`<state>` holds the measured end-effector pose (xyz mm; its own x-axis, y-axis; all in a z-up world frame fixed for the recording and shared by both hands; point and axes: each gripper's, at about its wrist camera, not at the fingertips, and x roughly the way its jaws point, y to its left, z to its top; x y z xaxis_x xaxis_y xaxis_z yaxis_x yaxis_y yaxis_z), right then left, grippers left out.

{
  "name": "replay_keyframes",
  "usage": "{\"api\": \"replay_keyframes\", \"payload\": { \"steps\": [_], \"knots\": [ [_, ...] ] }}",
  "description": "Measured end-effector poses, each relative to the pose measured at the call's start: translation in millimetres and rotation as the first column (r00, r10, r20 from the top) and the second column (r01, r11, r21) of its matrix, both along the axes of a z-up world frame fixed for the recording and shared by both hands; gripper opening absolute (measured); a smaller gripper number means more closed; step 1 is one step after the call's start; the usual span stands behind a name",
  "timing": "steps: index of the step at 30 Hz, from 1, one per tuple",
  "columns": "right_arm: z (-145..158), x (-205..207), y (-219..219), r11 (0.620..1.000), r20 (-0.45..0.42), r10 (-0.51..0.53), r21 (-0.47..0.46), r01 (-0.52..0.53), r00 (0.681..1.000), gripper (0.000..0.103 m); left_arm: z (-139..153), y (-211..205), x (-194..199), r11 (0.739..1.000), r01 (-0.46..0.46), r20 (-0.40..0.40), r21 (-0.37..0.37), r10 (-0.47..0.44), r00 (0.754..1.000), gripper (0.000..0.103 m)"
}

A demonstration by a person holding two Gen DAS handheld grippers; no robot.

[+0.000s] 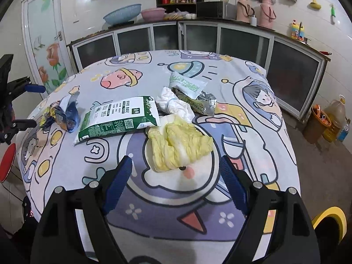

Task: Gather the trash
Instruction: 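Grasp the yellow foil snack bag with the left tool while the right tool grasps the yellow cabbage leaf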

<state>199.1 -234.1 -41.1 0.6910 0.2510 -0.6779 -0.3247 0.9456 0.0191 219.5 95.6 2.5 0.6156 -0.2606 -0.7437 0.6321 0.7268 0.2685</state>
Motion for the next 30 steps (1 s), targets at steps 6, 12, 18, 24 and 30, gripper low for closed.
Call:
{"api": "replay_keyframes", "payload": {
  "steps": [6, 12, 18, 24, 30],
  "knots": [
    [-8.8, 19.1, 2.8, 1.000, -0.039, 0.009, -0.028, -0.010, 0.999, 0.079, -19.0, 1.4, 36.3, 0.999, -0.008, -0.079, 0.042, 0.011, 0.997, 0.095],
    [-26.7, 47.3, 5.9, 0.998, -0.103, 0.017, -0.053, -0.023, 0.995, 0.080, -40.7, 1.1, 62.6, 0.998, 0.001, -0.174, 0.060, 0.010, 0.985, 0.095],
    [-39.9, 66.6, 9.6, 0.999, -0.159, 0.023, -0.031, -0.028, 0.987, 0.079, -53.5, 10.5, 86.1, 0.999, -0.048, -0.253, -0.010, 0.044, 0.966, 0.095],
    [-48.2, 71.0, 9.3, 1.000, -0.206, 0.017, -0.008, -0.019, 0.978, 0.054, -59.4, 12.3, 93.9, 0.997, -0.060, -0.259, -0.049, 0.045, 0.965, 0.074],
    [-36.9, 68.6, -10.3, 0.997, -0.235, -0.010, 0.073, 0.028, 0.972, 0.016, -53.4, 12.1, 91.1, 0.995, -0.062, -0.260, -0.078, 0.040, 0.965, 0.036]
  ]
}}
